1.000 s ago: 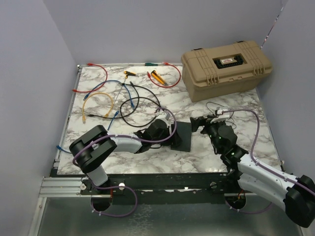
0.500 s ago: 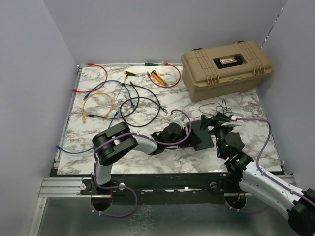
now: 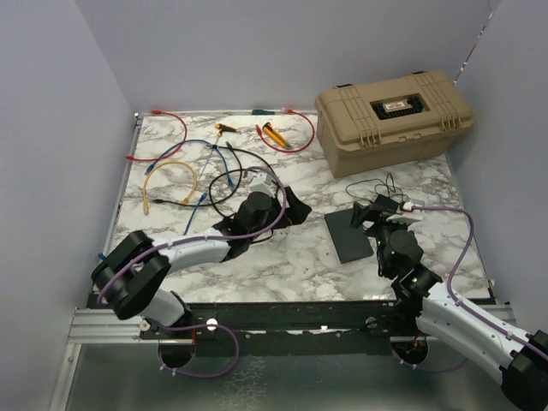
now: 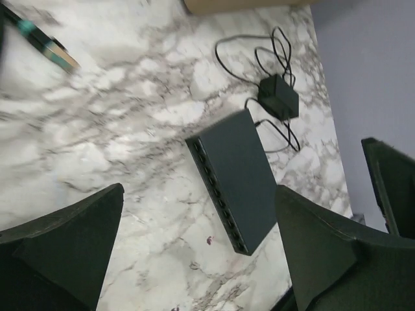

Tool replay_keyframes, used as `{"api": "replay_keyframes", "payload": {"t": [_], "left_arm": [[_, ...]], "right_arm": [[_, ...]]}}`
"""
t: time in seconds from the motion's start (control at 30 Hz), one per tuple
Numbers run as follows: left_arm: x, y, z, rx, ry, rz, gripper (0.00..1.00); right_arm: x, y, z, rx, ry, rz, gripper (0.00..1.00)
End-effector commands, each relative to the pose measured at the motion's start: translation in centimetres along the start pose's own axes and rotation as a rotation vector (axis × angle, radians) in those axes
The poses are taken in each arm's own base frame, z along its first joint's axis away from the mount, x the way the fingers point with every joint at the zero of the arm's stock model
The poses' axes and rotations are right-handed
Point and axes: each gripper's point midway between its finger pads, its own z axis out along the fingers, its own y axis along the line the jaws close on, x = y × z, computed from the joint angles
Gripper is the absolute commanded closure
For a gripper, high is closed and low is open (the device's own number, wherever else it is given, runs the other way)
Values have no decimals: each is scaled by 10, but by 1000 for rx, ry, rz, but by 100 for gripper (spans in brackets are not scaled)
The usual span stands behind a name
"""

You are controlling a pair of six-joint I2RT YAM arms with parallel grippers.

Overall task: Insert the plug into the switch port
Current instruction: Move the switch port to the center of the board, then pick up the connector from the center of the board.

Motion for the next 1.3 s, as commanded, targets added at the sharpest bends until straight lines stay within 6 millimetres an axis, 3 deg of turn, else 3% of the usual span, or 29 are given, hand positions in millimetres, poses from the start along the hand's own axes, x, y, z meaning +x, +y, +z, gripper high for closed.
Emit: {"api": "replay_keyframes", "payload": {"t": [0.0, 0.27, 0.43, 0.63, 0.77, 0.87, 0.97, 1.07, 1.27], "left_arm": [[-47, 40, -36, -236, -101, 174, 1], [-102, 79, -86, -538, -217, 258, 1], [-126, 98, -99, -584, -147, 358, 1], [-174, 145, -117, -702, -150, 360, 1], [-195, 185, -126, -800, -111, 412, 6], [-197, 212, -134, -835, -57, 411, 12], [-188, 237, -146, -913, -13, 419, 17], [-174, 254, -152, -966, 49, 426, 22], [-150, 277, -146, -988, 163, 387, 43]], "right_arm": [[-4, 3, -1, -7, -7, 18, 0], [14, -13, -2, 54, -15, 103, 0], [13, -7, -3, 20, -8, 96, 0], [20, -2, -4, -13, 35, 60, 0], [21, 4, -5, -49, 39, 52, 0], [23, 3, -5, -49, 43, 45, 0], [23, 4, -4, -48, 47, 42, 0], [24, 5, -4, -52, 50, 40, 0], [29, 3, -1, -33, 72, 24, 0]]}}
